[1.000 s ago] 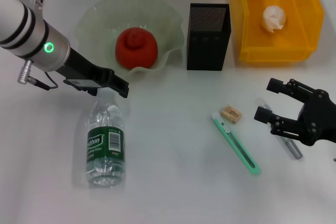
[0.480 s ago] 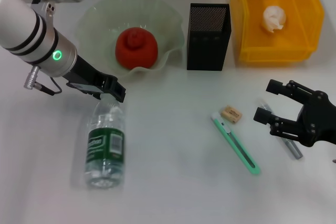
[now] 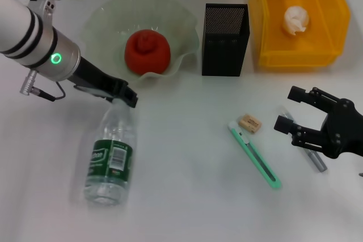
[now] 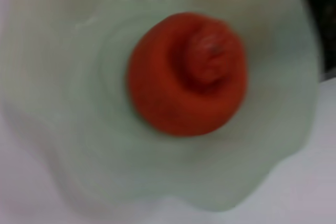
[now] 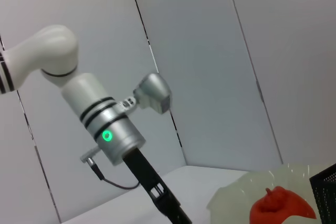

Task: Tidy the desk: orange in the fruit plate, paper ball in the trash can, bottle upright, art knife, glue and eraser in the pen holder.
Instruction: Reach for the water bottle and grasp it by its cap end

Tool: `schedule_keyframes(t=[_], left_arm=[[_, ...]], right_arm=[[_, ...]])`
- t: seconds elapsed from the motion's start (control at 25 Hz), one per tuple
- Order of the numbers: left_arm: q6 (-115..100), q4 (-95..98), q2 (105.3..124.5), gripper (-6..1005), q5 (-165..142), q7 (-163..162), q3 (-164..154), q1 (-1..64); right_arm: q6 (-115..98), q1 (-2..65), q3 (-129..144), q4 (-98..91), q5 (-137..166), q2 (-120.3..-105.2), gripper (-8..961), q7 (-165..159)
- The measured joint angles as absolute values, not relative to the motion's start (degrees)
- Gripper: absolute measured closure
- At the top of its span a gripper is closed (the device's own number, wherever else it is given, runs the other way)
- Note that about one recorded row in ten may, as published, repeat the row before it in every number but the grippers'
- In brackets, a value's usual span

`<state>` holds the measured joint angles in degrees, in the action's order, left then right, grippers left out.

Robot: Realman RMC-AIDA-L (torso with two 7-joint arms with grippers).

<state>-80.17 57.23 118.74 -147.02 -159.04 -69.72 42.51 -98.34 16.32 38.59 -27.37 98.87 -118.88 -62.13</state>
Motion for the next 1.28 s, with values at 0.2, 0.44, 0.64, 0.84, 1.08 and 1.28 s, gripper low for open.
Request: schedule_keyframes(t=[0.2,0.44,0.64,0.84,1.08,1.28], left_arm=[[-82.33,64.59,118.57,525,-138.41,-153.77,-69.34,37.14],[-82.82,68.20,118.41,527,-123.58,-144.36,-66.58,29.46],[-82.85,67.97,118.39,629,-112.54,-133.66,-64.57,24.70],[-84.40,67.94,118.12,798,-108.26,-128.08,-62.89,22.27],[-87.52,68.38,117.62,925,-111.13,-133.77,-61.98,25.52],[-88.35,68.64,118.12,936,-119.66,-141.91,-63.25,32.39]], right_arm=[[-98.60,16.33,38.41,-26.71,98.87,-118.89,104,-62.15],[-98.79,16.54,38.41,-26.62,98.50,-118.92,105,-62.66],[-98.91,17.28,38.33,-26.63,98.32,-118.91,105,-63.34],[-99.97,18.17,38.06,-26.97,98.20,-118.92,105,-65.15],[-100.02,18.52,37.52,-26.89,98.09,-118.92,105,-65.32],[-100.12,17.39,33.53,-26.87,98.08,-118.79,105,-65.16]])
